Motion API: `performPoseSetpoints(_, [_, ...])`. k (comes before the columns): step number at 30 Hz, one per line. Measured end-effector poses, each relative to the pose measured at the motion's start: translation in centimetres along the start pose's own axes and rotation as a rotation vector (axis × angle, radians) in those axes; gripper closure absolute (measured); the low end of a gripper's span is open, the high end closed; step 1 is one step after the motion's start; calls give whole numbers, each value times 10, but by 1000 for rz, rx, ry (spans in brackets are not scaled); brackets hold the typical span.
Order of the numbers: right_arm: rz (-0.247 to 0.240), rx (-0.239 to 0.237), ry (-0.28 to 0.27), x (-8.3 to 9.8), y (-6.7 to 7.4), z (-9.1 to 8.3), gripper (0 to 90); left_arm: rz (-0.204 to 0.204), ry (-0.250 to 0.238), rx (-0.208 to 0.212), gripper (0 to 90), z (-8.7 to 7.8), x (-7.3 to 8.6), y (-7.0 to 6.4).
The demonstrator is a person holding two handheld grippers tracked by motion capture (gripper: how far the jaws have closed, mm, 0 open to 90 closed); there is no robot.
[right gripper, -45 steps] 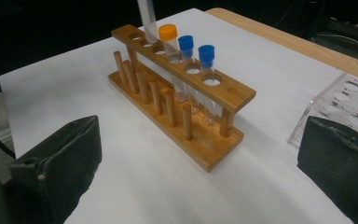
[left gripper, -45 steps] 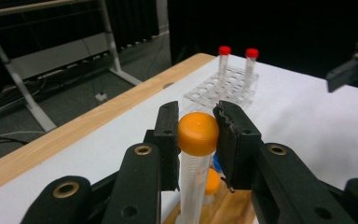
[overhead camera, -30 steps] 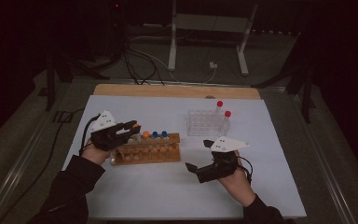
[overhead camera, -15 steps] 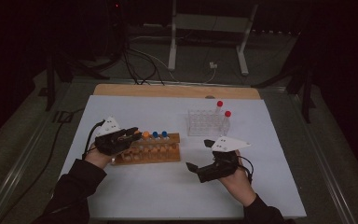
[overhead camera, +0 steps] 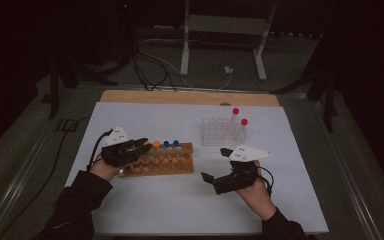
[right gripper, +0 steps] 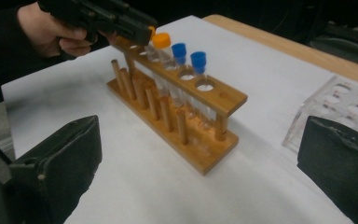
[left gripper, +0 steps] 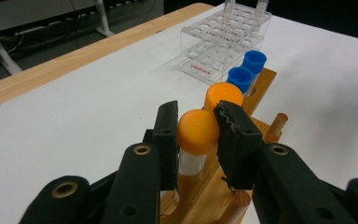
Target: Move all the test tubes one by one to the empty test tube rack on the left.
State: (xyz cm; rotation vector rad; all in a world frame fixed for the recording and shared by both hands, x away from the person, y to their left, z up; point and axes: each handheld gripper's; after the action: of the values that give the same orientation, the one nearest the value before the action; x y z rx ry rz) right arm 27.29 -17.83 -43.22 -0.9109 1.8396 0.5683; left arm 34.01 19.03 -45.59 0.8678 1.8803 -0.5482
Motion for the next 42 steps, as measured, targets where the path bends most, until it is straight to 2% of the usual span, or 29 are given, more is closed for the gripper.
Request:
performPoseSetpoints(2, [-7, 13, -12, 0, -2, -1, 0, -8, 6, 11, 692, -1, -1, 1])
performPoseSetpoints(5, [-16, 31, -31, -1, -5, -4, 0, 0, 2, 8, 576, -5, -1, -1])
performPoseSetpoints(9, [-29, 44, -61, -4, -11, -10, 0, -4, -14, 3, 380, -15, -3, -6])
performPoseSetpoints(12, [-13, 58, -70, -6, -20, -15, 0, 0, -11, 14, 214, -22, -6, -11])
performPoseSetpoints(16, [1, 107, -70, -6, -36, -19, 0, 5, -5, 41, 79, -28, -7, -18])
performPoseSetpoints(18, [0, 156, -72, -5, -45, -21, 0, 11, -3, 52, 30, -30, -6, -22])
performPoseSetpoints(20, [0, 196, -59, -3, -54, -22, 0, 10, -10, 54, 16, -33, -4, -26])
performPoseSetpoints(24, [39, 277, -31, 4, -77, -21, 0, -2, -26, 76, 15, -38, 2, -29])
performPoseSetpoints(26, [67, 291, -26, 8, -88, -20, 0, -2, -27, 69, 15, -40, 4, -31])
performPoseSetpoints(30, [105, 342, 2, 16, -106, -16, 0, -7, -31, 88, 15, -42, 7, -31])
performPoseSetpoints(32, [125, 373, 6, 20, -112, -13, 45, -6, -28, 86, 15, -42, 7, -32])
performPoseSetpoints(36, [153, 406, 43, 27, -125, -5, 62, -3, -24, 97, 15, -42, 8, -34])
performPoseSetpoints(40, [175, 448, 52, 33, -134, 2, 178, -3, -20, 98, 15, -42, 9, -34])
performPoseSetpoints(42, [191, 445, 57, 34, -139, 5, 261, -2, -23, 95, 15, -42, 9, -34])
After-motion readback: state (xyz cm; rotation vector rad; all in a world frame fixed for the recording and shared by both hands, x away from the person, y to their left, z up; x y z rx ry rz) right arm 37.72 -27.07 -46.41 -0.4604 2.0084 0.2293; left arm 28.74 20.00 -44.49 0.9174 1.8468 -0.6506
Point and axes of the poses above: each handheld gripper's, and its own axes: z roughly forward along the jaws, x roughly out of its underside, y roughly to its left, and after that the axes turned 2 degrees about -z, right-handed
